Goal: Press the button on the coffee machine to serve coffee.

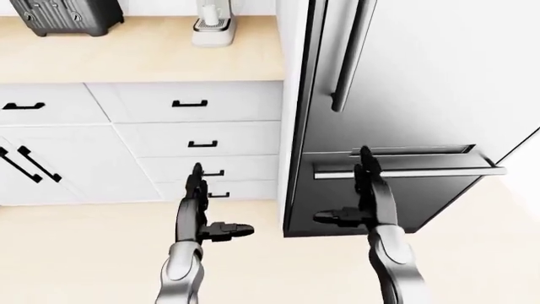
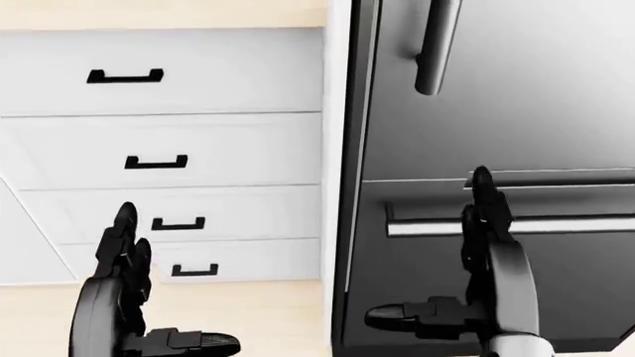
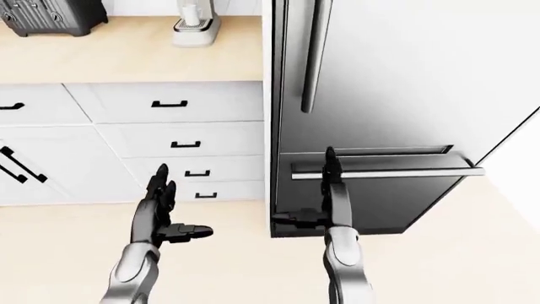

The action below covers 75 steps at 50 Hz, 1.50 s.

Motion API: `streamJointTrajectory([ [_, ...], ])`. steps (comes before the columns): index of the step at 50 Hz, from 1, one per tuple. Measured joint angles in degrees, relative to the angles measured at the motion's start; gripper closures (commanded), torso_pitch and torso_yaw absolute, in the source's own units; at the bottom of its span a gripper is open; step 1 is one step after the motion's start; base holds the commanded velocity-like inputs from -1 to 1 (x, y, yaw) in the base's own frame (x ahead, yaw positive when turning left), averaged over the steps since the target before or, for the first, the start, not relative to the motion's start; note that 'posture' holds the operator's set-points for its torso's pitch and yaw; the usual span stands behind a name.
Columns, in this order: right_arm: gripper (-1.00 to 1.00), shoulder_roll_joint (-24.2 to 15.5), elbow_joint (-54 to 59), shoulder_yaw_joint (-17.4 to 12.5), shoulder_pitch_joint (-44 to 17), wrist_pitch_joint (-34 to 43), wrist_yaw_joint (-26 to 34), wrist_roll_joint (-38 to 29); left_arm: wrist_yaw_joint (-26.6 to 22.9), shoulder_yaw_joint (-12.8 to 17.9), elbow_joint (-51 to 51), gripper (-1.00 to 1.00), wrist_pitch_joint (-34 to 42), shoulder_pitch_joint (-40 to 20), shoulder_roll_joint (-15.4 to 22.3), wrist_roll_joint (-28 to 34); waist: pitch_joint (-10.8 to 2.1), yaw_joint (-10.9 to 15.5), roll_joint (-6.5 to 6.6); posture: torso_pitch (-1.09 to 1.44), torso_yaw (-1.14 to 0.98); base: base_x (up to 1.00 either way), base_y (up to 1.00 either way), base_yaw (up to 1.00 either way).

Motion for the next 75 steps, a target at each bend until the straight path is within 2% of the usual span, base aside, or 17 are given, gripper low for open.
streamJointTrajectory([
  [4, -1.00, -0.56, -8.55, 0.23, -1.10, 8.36, 0.72, -0.01, 0.62, 1.98, -4.26, -1.00, 6.29, -3.63, 1.02, -1.11, 0.12, 0.04, 0.04, 0.00, 0.00, 0.00, 0.00, 0.00],
  [9, -1.00, -1.67, -16.29, -2.18, -4.70, 18.09, 1.07, 0.41, 1.32, 2.65, -15.10, -1.00, 17.05, -6.76, 2.11, -1.62, 0.03, -0.01, 0.09, 0.00, 0.00, 0.00, 0.00, 0.00],
  [14, -1.00, -2.11, -22.94, -1.51, -8.54, 27.69, 0.63, -0.22, 1.46, 4.30, -25.01, -1.00, 30.36, -12.03, 3.15, -4.13, 0.21, -0.09, 0.23, 0.00, 0.00, 0.00, 0.00, 0.00],
  [24, -1.00, -5.18, -30.83, -3.68, -22.34, 47.32, 0.38, -0.36, 6.22, 8.36, -31.16, -1.00, 49.24, -25.98, 6.66, -12.63, 0.74, 0.01, 0.48, 0.00, 0.00, 0.00, 0.00, 0.00],
  [30, -1.00, -6.94, -32.67, -6.31, -29.76, 54.29, -1.16, 1.90, 8.69, 7.77, -30.69, -1.00, 52.05, -29.48, 8.12, -16.48, 1.35, 0.09, 0.45, 0.00, 0.00, 0.00, 0.00, 0.00],
  [36, -1.00, -9.33, -32.13, -8.46, -35.90, 59.44, -2.31, 5.12, 12.33, 10.11, -31.39, -1.00, 56.53, -35.23, 9.29, -21.58, 1.89, 0.07, 0.40, 0.00, 0.00, 0.00, 0.00, 0.00],
  [39, -1.00, -10.73, -31.00, -9.35, -37.74, 59.94, -3.16, 6.49, 13.64, 10.50, -30.99, -1.00, 55.33, -35.46, 10.85, -23.66, 1.84, 0.07, 0.60, 0.00, 0.00, 0.00, 0.00, 0.00],
  [44, -1.00, -12.14, -29.89, -9.60, -38.45, 59.72, -4.44, 8.25, 14.13, 9.92, -28.48, -1.00, 53.89, -34.62, 12.26, -25.30, 2.19, 0.21, 0.64, 0.00, 0.00, 0.00, 0.00, 0.00],
  [51, -1.00, -13.31, -33.25, -9.77, -41.21, 63.33, -5.07, 11.17, 16.94, 11.40, -29.91, -1.00, 55.23, -37.51, 13.52, -29.12, 2.39, 0.11, 0.63, 0.00, 0.00, 0.00, 0.00, 0.00],
  [54, -1.00, -13.95, -36.07, -11.17, -43.15, 66.23, -5.19, 12.39, 18.94, 12.45, -31.28, -1.00, 56.47, -38.69, 14.13, -31.74, 2.36, 0.18, 0.63, 0.00, 0.00, 0.00, 0.00, 0.00],
  [58, -1.00, -14.33, -37.18, -11.36, -43.25, 67.73, -5.38, 13.12, 22.33, 13.31, -32.19, -1.00, 57.43, -39.58, 15.03, -35.34, 1.83, -0.03, 0.69, 0.00, 0.00, 0.00, 0.06, 0.00],
  [62, -1.00, -14.35, -37.37, -11.99, -43.06, 69.08, -5.60, 13.48, 23.90, 12.60, -32.30, -1.00, 57.64, -39.06, 16.06, -37.93, 1.26, -0.67, 1.80, 0.00, 0.00, 0.00, 0.23, 0.00],
  [66, -1.00, -14.52, -37.73, -12.70, -43.04, 69.64, -6.06, 13.31, 24.45, 11.64, -32.81, -1.00, 56.88, -38.73, 16.68, -39.76, 1.11, -0.81, 1.24, 0.00, 0.00, 0.00, 0.34, 0.00],
  [68, -1.00, -14.65, -37.59, -12.68, -43.38, 69.23, -6.04, 13.44, 24.79, 11.84, -32.62, -1.00, 56.75, -39.04, 16.92, -40.34, 1.27, -0.84, 2.11, 0.00, 0.00, 0.00, 0.34, 0.00],
  [70, -1.00, -14.74, -37.59, -12.53, -43.94, 68.50, -5.90, 13.82, 25.60, 12.67, -32.69, -1.00, 56.88, -39.51, 17.29, -40.99, 1.52, -0.96, 4.36, 0.00, 0.00, 0.00, 0.34, 0.00],
  [72, -1.00, -14.10, -37.89, -11.88, -43.31, 68.08, -5.74, 14.35, 26.51, 13.57, -32.57, -1.00, 56.98, -39.16, 17.74, -41.34, 2.17, -0.12, 3.80, 0.00, 0.00, 0.00, 0.33, 0.00],
  [75, -1.00, -14.21, -37.03, -11.43, -42.92, 68.75, -5.44, 15.27, 27.15, 13.33, -31.51, -1.00, 56.61, -38.45, 18.23, -41.17, 1.96, -0.12, 3.50, 0.00, 0.00, 0.00, 0.33, 0.00],
])
